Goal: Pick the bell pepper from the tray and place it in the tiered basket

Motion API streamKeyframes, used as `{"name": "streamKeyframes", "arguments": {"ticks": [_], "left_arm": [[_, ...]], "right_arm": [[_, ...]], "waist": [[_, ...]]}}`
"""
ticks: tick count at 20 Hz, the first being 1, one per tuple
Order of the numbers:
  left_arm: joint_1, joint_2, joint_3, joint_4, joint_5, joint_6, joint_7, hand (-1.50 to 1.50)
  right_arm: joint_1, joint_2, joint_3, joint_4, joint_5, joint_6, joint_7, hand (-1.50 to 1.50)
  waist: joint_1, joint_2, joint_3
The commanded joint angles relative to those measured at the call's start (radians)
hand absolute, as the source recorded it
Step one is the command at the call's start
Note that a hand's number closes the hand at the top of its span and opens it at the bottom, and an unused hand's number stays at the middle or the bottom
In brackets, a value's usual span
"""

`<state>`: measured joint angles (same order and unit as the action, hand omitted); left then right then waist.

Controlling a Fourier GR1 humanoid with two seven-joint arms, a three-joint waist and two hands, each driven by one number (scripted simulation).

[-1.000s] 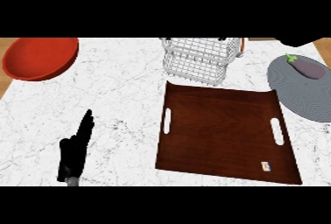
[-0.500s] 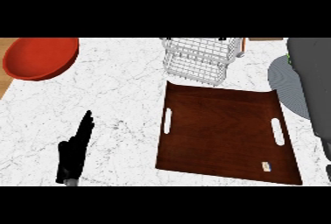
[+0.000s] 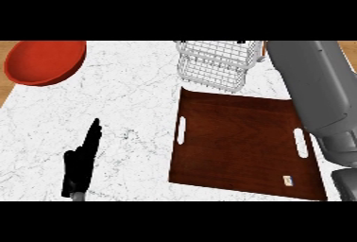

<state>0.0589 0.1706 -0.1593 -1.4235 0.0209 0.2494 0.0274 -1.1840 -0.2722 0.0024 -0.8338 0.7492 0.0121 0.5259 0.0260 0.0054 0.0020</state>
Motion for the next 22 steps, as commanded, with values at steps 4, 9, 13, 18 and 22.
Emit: {"name": "streamKeyframes", "arguments": {"ticks": [4, 9, 13, 18, 22], "left_arm": [[-0.046, -0.041, -0.002, 0.092, -0.027, 0.018, -0.029, 0.00], [-0.030, -0.022, 0.027, 0.084, 0.010, -0.018, -0.027, 0.00], [0.005, -0.008, 0.007, 0.040, -0.012, -0.017, -0.003, 0.00], [0.011, -0.020, 0.007, 0.020, -0.019, -0.005, -0.003, 0.00], [0.013, 0.006, 0.046, 0.022, 0.009, -0.028, -0.005, 0.00]], "right_arm": [[-0.064, 0.091, -0.100, 0.221, -0.045, -0.154, -0.080, 1.50], [-0.020, 0.112, -0.229, 0.220, -0.196, -0.164, -0.147, -1.50], [0.009, 0.146, -0.310, 0.196, -0.279, -0.262, -0.266, -1.50], [-0.022, 0.097, -0.392, 0.184, -0.359, -0.290, -0.349, -1.50], [-0.010, 0.015, -0.426, 0.155, -0.338, -0.402, -0.324, -1.50]], "waist": [[0.013, 0.011, -0.002], [0.000, 0.006, -0.002], [-0.002, 0.004, -0.001], [-0.007, 0.000, -0.001], [-0.020, -0.003, -0.002]]}}
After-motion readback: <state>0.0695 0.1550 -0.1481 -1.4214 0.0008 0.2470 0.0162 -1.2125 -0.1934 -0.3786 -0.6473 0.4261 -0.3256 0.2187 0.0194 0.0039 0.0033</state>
